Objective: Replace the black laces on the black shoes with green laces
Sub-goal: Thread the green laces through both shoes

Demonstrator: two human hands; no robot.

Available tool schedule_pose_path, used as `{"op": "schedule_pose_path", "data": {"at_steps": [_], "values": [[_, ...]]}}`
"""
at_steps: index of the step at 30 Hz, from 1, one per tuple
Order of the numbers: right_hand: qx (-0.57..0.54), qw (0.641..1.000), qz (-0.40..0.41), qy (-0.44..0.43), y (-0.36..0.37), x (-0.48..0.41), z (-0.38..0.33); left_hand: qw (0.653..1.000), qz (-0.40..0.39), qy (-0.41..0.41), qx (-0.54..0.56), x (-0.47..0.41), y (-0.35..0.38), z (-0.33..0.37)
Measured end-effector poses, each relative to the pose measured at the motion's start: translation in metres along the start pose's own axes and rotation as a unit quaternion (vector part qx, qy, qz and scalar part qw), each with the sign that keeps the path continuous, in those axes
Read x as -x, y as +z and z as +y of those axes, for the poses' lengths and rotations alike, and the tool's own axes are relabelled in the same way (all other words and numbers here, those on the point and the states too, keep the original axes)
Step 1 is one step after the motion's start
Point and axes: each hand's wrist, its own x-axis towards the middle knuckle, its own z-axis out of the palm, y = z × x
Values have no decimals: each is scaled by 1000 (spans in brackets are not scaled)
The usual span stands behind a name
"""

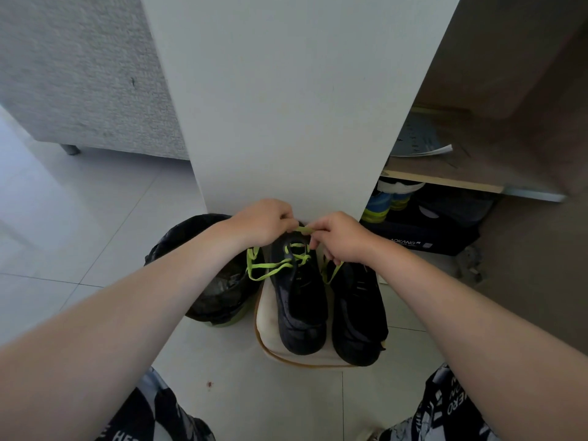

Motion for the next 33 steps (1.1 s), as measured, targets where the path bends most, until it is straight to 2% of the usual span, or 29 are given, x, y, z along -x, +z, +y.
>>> {"op": "schedule_pose_path", "data": {"at_steps": [3,5,7,8,9,12,14,15,17,20,24,28,33], "values": [[-9,1000,-14,-8,1,1,-3,1000,-15,-26,-4,0,0,-4],[17,1000,13,-10,2,3,-8,990,-20,-46,128,0,6,-2],[38,997,58,-18,2,4,-12,963,-39,-73,255,4,9,5],[42,996,77,-21,1,4,-13,963,-42,-68,256,4,8,6],[51,995,86,-18,0,4,-13,975,-42,-51,212,3,7,6],[161,986,42,28,2,6,-10,996,-26,-24,77,2,7,4],[233,970,-4,75,9,7,-2,994,-24,-39,98,0,14,-1],[234,967,-21,102,12,6,2,992,-26,-41,113,2,18,-1],[184,972,-35,142,13,4,7,989,-37,-30,141,3,25,-1],[52,982,-40,177,9,1,14,989,-44,-14,139,5,35,-1],[-81,970,-61,222,3,0,24,991,-58,-6,117,3,45,1],[-147,957,-85,234,-1,1,23,993,-42,3,112,2,51,6],[-158,954,-95,238,-1,0,25,995,-10,-4,102,3,63,7]]}}
